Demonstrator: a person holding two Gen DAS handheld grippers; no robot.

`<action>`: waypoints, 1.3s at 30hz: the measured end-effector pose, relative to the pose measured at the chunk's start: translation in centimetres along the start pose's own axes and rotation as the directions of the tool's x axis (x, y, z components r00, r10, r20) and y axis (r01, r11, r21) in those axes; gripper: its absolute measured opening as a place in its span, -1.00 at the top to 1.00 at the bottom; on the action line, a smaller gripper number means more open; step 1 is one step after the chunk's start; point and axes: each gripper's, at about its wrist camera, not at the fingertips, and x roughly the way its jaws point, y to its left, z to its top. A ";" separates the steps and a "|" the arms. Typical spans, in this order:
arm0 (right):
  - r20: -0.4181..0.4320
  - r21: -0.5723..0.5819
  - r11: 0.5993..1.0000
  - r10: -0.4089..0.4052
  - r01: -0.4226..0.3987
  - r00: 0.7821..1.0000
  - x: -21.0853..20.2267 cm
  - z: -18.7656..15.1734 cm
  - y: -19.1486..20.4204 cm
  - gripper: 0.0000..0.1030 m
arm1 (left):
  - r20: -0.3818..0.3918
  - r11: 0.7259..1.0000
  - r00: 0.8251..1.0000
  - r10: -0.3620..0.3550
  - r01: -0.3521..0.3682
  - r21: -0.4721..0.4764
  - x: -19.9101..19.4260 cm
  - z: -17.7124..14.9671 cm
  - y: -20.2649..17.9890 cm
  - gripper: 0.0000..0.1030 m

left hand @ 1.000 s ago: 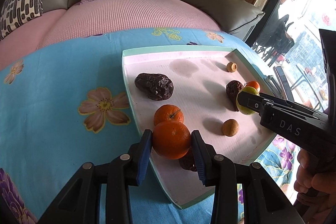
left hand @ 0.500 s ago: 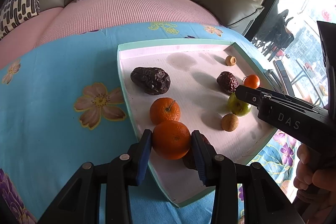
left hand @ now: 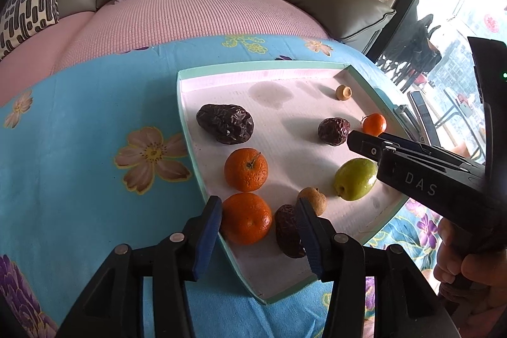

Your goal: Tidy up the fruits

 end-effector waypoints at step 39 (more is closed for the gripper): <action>0.014 -0.101 0.995 -0.010 0.012 1.000 0.2 -0.2 3.1 -0.59 | -0.099 0.839 0.880 0.464 -0.472 -0.269 -1.6 -1.6 10.0 -1.00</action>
